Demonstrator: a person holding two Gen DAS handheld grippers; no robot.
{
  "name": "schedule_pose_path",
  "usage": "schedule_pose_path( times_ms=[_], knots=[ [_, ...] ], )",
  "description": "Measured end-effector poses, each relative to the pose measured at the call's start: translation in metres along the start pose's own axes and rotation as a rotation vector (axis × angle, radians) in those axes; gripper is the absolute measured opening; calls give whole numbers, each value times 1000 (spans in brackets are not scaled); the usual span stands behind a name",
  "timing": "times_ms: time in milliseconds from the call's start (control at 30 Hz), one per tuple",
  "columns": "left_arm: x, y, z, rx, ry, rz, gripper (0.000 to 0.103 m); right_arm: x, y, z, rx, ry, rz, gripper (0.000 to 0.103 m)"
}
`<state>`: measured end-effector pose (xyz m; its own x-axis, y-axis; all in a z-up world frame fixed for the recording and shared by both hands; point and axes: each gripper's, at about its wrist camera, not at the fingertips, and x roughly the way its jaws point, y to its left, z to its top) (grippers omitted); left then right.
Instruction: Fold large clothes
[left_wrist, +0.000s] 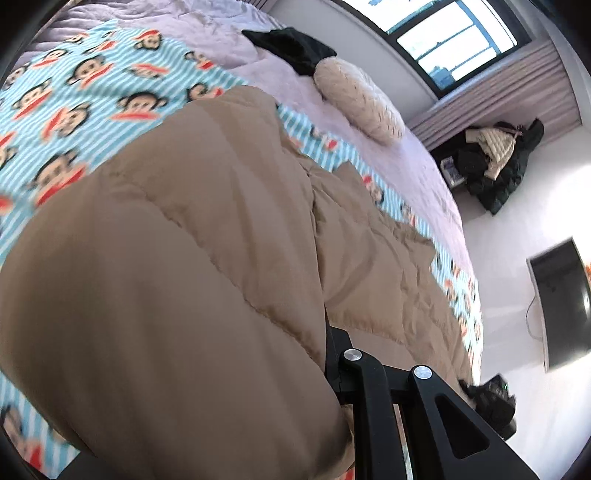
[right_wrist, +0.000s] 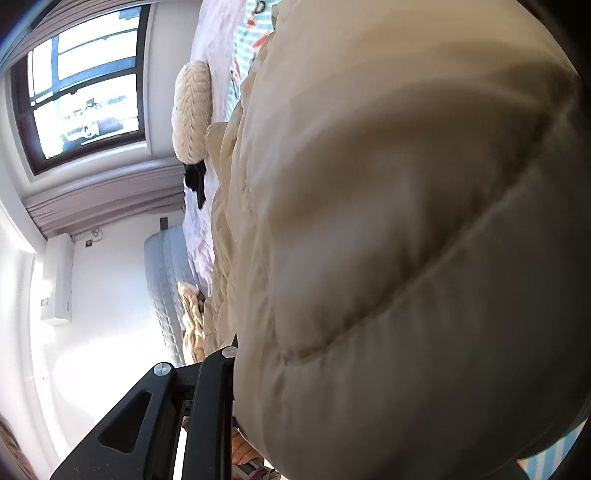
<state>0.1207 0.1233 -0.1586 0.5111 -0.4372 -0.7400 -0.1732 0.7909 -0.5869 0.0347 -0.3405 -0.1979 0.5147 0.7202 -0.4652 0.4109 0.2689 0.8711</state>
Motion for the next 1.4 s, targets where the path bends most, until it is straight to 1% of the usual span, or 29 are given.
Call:
schedule_pose_path(
  times_ms=[33, 167, 267, 367, 400, 433, 467, 500, 533, 600, 667, 700, 733, 767, 800, 833, 867, 900, 933, 967, 1033, 1067, 1100, 1133, 1167, 1200, 1267, 1333, 1400],
  knots=[
    [-8, 6, -13, 4, 11, 2, 18, -4, -3, -9, -2, 3, -6, 22],
    [-46, 38, -73, -15, 101, -7, 18, -22, -25, -62, 16, 2, -33, 22],
    [-60, 60, -100, -33, 156, -17, 18, -32, -47, -99, 48, -13, -45, 22],
    [-63, 80, -121, -35, 214, -2, 20, -36, -63, -117, 72, -31, -71, 28],
    [-63, 86, -126, -42, 230, 11, 23, -36, -67, -121, 85, -39, -96, 36],
    [-64, 90, -128, -43, 240, 33, 31, -36, -69, -123, 97, -48, -124, 44],
    [-69, 92, -130, -35, 251, 75, 41, -40, -70, -125, 112, -62, -155, 46],
    [-75, 93, -131, -20, 256, 115, 46, -44, -67, -127, 122, -68, -184, 51],
    [-84, 93, -132, -1, 255, 147, 48, -49, -62, -130, 119, -67, -216, 55],
    [-104, 92, -133, 39, 256, 181, 48, -59, -49, -134, 84, -52, -288, 56],
    [-129, 92, -133, 64, 237, 227, 48, -68, -37, -139, 37, -34, -355, 56],
    [-144, 91, -131, 70, 209, 256, 48, -74, -28, -143, -3, -24, -391, 55],
    [-156, 89, -130, 72, 177, 287, 48, -78, -21, -147, -34, -17, -412, 44],
    [-167, 87, -127, 73, 140, 311, 48, -83, -10, -150, -85, -14, -435, 35],
    [-176, 83, -123, 75, 100, 321, 48, -88, 2, -155, -154, -16, -461, 25],
    [-177, 79, -116, 72, 86, 320, 48, -92, 16, -159, -229, -29, -474, 22],
    [-177, 76, -113, 65, 75, 311, 48, -93, 25, -159, -272, -41, -483, 22],
    [-170, 70, -110, 64, 76, 288, 48, -91, 36, -157, -323, -60, -510, 22],
    [-160, 63, -107, 80, 81, 278, 48, -89, 44, -145, -339, -68, -528, 22],
    [-149, 55, -108, 113, 89, 288, 48, -82, 49, -137, -353, -77, -558, 22],
    [-124, 51, -106, 167, 110, 343, 48, -80, 48, -133, -366, -76, -616, 22],
    [-108, 49, -107, 178, 133, 369, 48, -74, 48, -126, -378, -76, -653, 22],
    [-93, 55, -108, 166, 159, 390, 48, -64, 43, -123, -380, -69, -699, 22],
    [-85, 62, -108, 145, 172, 401, 48, -68, 26, -129, -369, -55, -724, 21],
    [-77, 69, -108, 122, 188, 404, 48, -66, 12, -124, -344, -36, -747, 18],
    [-71, 77, -108, 106, 205, 407, 48, -61, 4, -119, -321, -26, -756, 16],
    [-68, 79, -109, 123, 217, 423, 48, -62, -12, -114, -276, -19, -740, 16],
    [-71, 72, -109, 184, 231, 455, 48, -63, -10, -113, -255, -24, -739, 16],
    [-78, 64, -109, 222, 236, 485, 48, -65, -4, -116, -259, -22, -764, 17]
  ],
)
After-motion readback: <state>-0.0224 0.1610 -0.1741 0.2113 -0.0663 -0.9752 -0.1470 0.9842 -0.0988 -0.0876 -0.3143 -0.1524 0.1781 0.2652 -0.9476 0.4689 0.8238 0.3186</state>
